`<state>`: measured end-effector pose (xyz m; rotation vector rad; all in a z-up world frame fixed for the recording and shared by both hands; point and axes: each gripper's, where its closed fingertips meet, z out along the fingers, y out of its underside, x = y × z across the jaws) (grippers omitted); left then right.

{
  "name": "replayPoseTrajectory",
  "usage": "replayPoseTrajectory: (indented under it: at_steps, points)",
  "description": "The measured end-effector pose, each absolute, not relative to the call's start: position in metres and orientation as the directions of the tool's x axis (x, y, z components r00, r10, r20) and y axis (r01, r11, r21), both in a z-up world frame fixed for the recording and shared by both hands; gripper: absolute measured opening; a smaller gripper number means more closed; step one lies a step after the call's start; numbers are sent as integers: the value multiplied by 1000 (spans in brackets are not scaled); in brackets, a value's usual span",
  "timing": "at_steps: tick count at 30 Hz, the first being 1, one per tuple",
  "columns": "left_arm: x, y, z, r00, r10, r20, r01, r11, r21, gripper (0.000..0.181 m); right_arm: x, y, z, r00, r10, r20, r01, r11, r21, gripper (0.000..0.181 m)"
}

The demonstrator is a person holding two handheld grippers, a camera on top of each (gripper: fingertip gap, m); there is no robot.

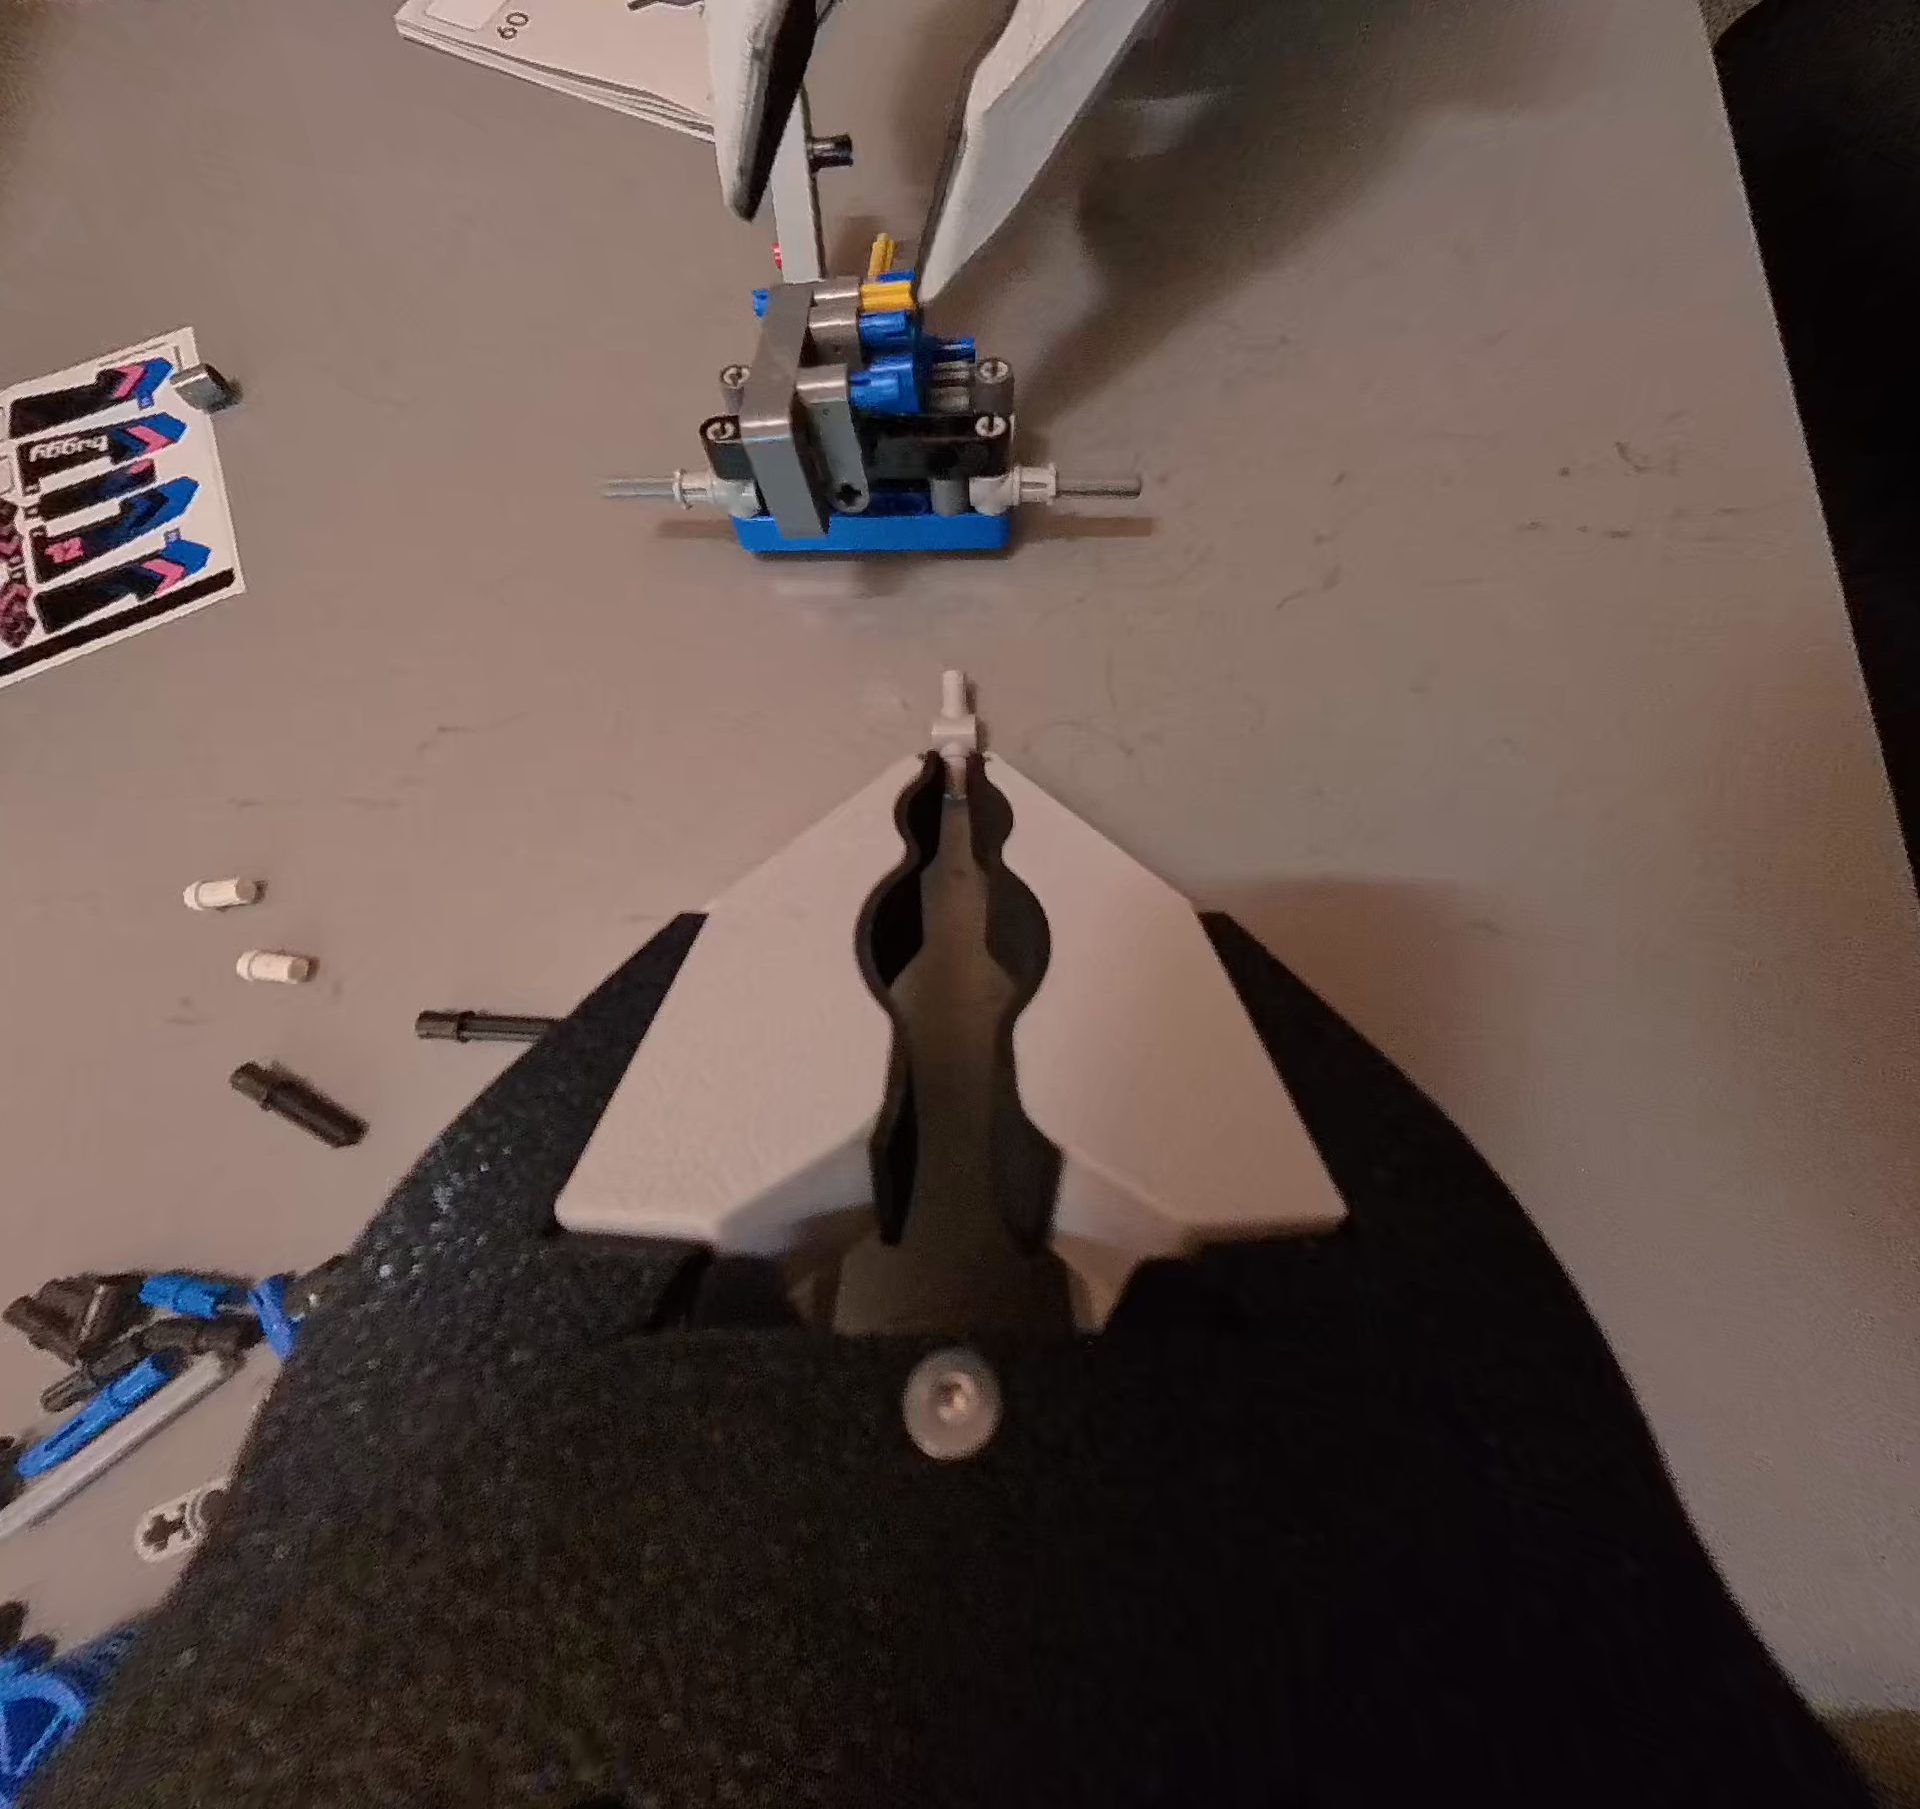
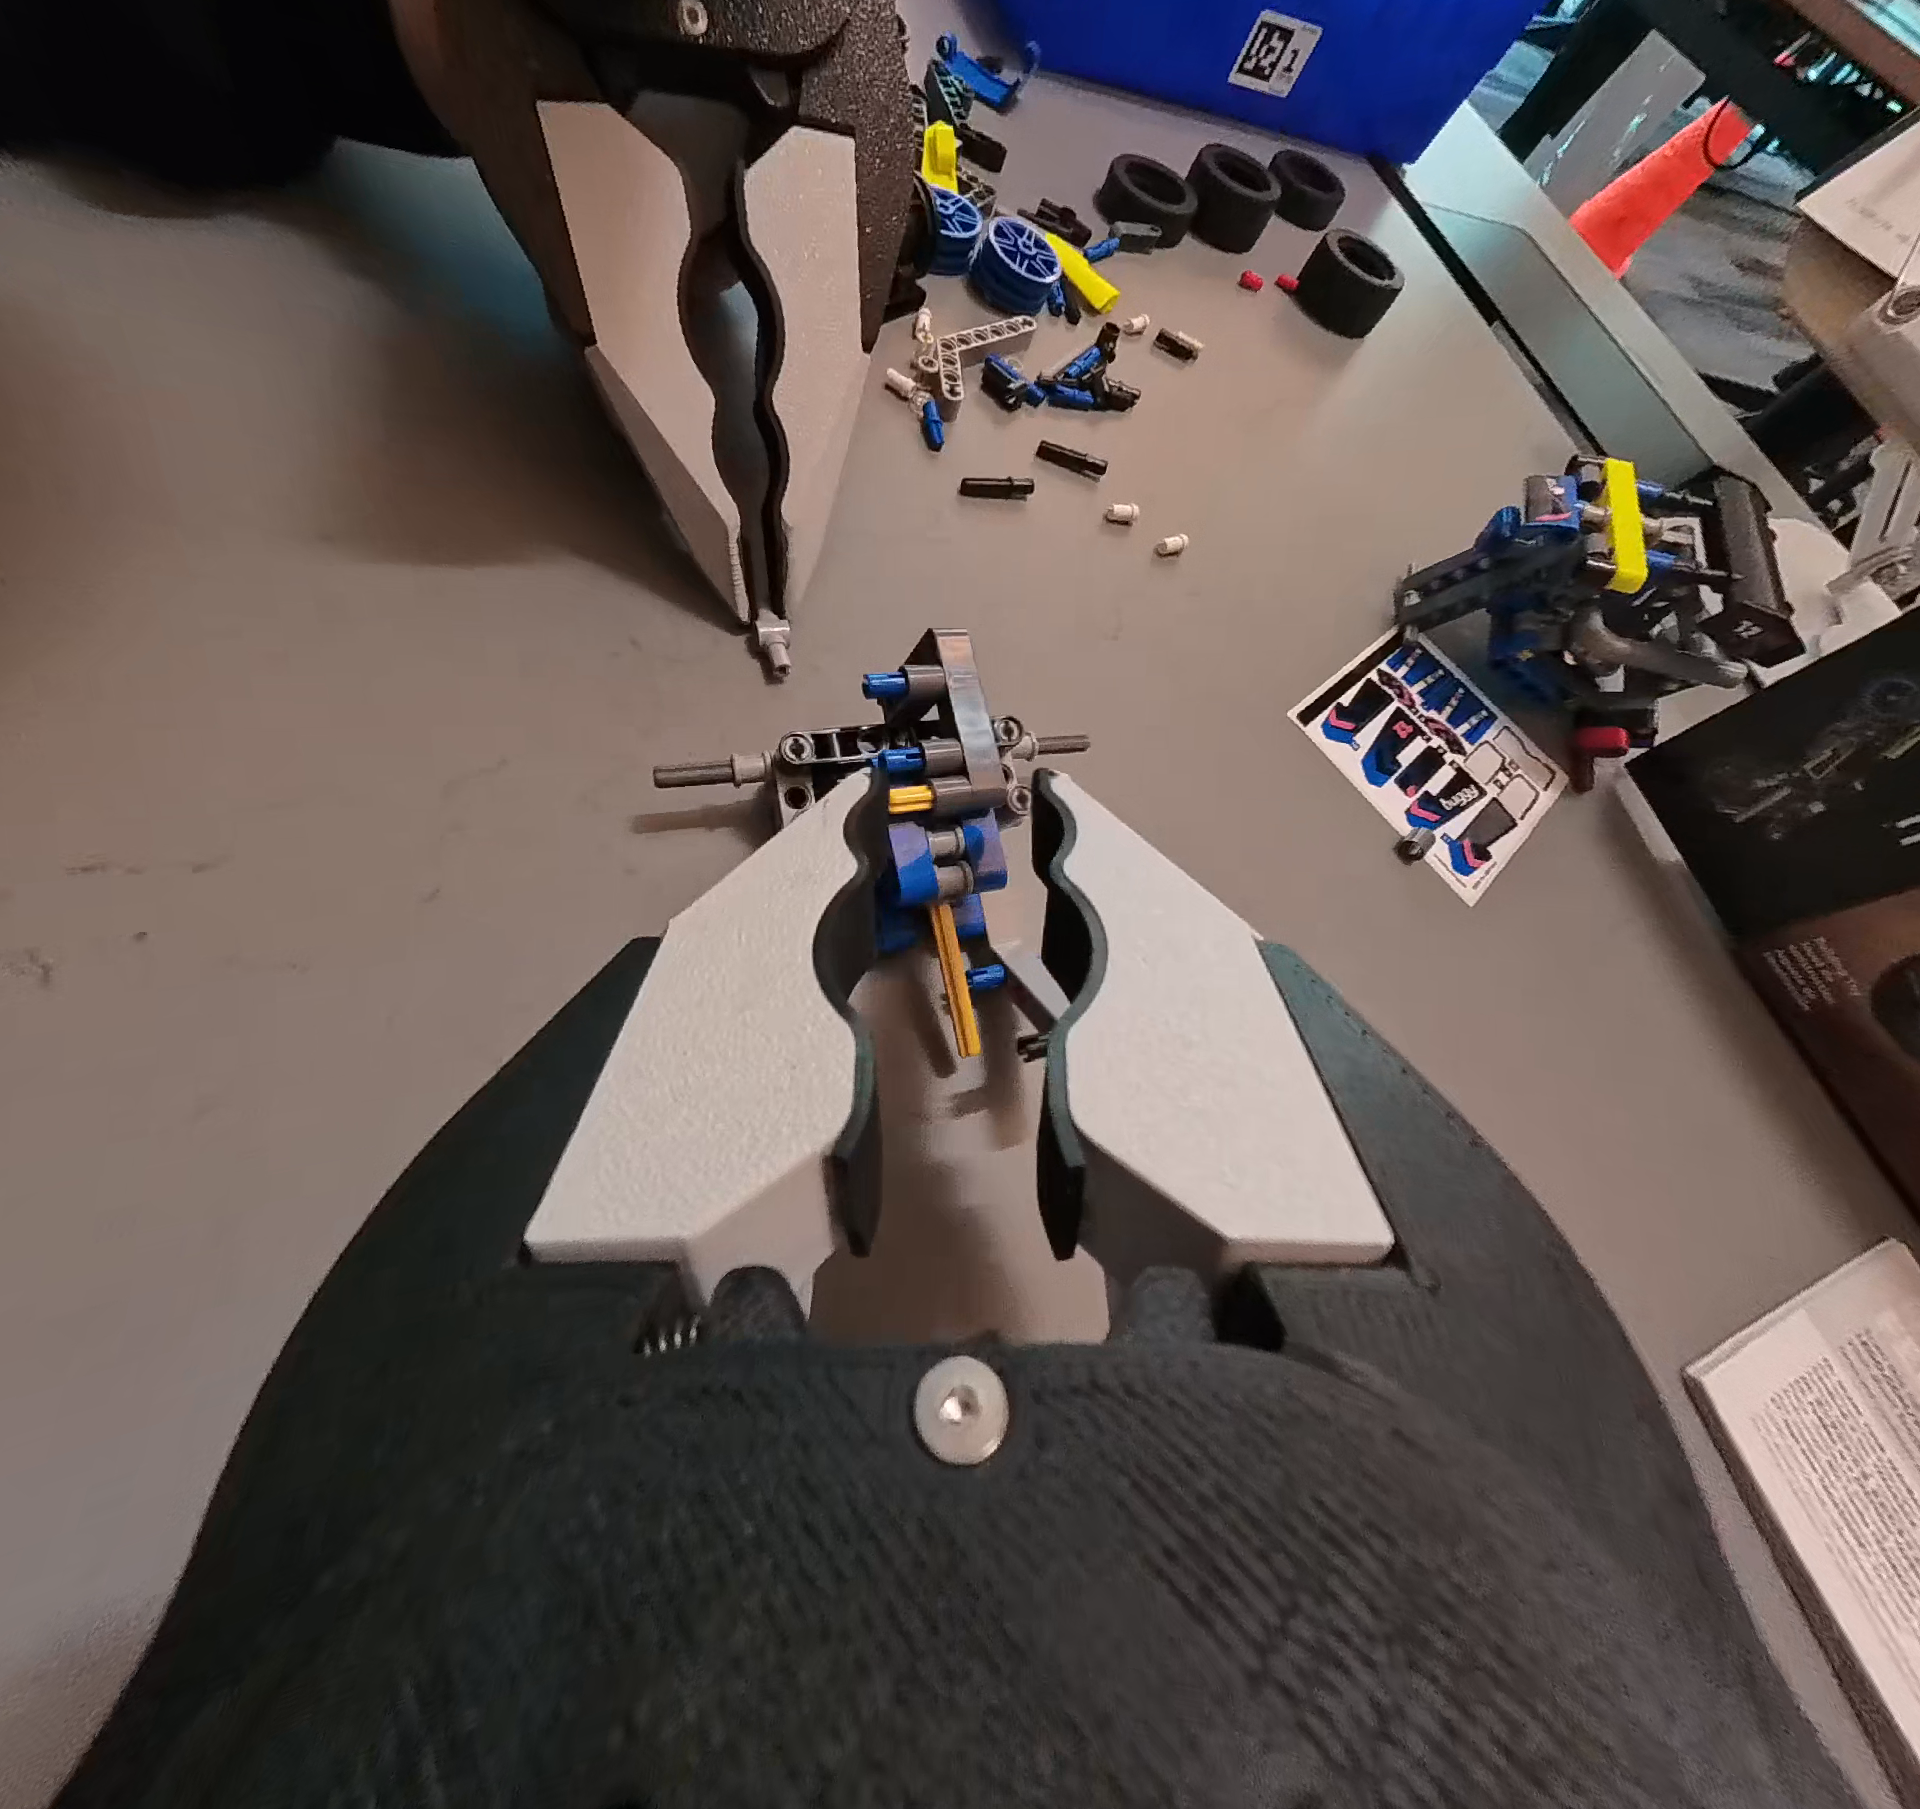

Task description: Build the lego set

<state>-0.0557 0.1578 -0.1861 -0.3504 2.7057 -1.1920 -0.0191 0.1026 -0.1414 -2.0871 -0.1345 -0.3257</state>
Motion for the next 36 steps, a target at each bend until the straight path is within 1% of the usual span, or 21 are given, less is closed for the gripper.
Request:
replayPoseTrajectory:
  at_steps: [6,16,19,22,24,26,29,31,36]
  points:
    - [-56,158,-186,-959,-278,-49,-152,653,-742,2,-20,103,-142,963,-29,268,218,-500,-838,25]
    - [-56,158,-186,-958,-278,-65,-140,656,-742,2,-22,85,-147,957,-33,290,228,-535,-814,25]
    - [-56,158,-186,-958,-278,-72,-135,658,-741,2,-14,66,-147,954,-100,281,183,-549,-815,24]
    - [-56,158,-186,-958,-278,-76,-132,658,-741,2,-1,37,-148,934,-213,286,120,-567,-815,22]
    - [-56,158,-186,-958,-278,-74,-134,658,-741,2,5,18,-149,914,-298,275,69,-555,-829,21]
    - [-56,158,-186,-958,-280,-65,-141,656,-742,2,1,5,-149,907,-330,262,52,-530,-847,17]
    - [-56,158,-186,-959,-281,-37,-162,650,-743,2,-5,-9,-148,884,-345,316,87,-542,-836,10]
    - [-56,158,-186,-959,-281,-19,-175,646,-743,2,-5,-15,-150,857,-339,388,138,-574,-807,5]
    - [-56,158,-186,-960,-282,6,-193,641,-743,2,2,-22,-163,743,-287,605,275,-693,-666,0]
